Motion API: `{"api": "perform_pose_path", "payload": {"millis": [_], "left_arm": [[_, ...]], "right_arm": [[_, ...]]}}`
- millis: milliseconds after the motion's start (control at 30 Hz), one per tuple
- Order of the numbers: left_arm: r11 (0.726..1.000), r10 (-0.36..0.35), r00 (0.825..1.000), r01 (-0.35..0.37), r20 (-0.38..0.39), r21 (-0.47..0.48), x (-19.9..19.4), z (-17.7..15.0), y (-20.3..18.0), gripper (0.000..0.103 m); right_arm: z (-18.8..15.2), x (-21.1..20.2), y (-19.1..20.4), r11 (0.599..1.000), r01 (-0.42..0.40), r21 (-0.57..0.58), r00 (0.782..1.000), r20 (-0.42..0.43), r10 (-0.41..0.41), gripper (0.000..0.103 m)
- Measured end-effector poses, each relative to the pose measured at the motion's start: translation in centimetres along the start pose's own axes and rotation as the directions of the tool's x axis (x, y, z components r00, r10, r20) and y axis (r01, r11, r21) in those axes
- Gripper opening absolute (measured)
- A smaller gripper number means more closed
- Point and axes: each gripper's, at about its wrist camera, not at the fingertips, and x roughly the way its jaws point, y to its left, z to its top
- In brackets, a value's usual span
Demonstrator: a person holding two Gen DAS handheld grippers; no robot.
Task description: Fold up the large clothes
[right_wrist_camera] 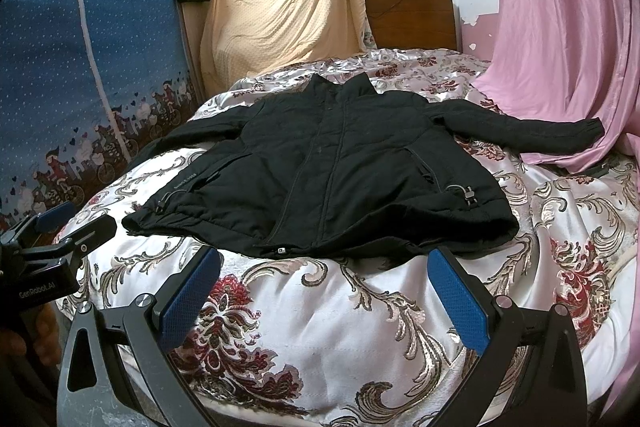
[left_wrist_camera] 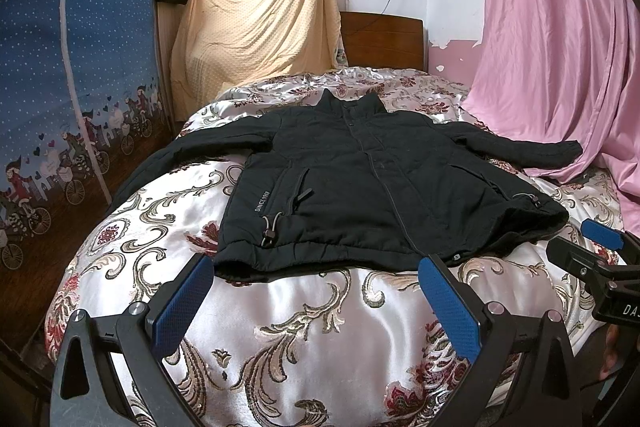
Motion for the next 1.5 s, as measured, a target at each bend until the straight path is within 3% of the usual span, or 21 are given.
{"api": "perform_pose_path", "payload": {"millis": [600,867,1033,1267,1500], "left_arm": [[1.000,0.003,1.000,-0.003,-0.014,-0.001,0.3,0.6,1.0,0.103],[1.000,0.021,0.991,-0.023,-0.129,-0.012,3.4,0.6,1.4,0.103],[0.999,0.051,0.986,-0.049,-0.161,0.015,4.3,1.7,1.2,0.103],[0.995,0.090,0.974,-0.079,-0.207,0.059,6.6,3.8,0.6,0.103],[0.991,0.110,0.951,-0.083,-0.288,0.105,11.3,7.2,-1.3,0.103]], "right_arm": [[-0.5,0.6,0.0,1.000,-0.003,-0.001,1.000,-0.016,0.003,0.102],[-0.3,2.5,0.6,0.998,0.065,0.006,0.988,-0.141,-0.063,0.102],[0.1,3.4,0.3,0.994,0.106,-0.001,0.978,-0.181,-0.105,0.102],[1.8,4.6,-1.0,0.992,0.129,0.007,0.974,-0.188,-0.125,0.102],[4.1,6.3,-3.6,0.989,0.145,0.030,0.977,-0.164,-0.138,0.102]]}}
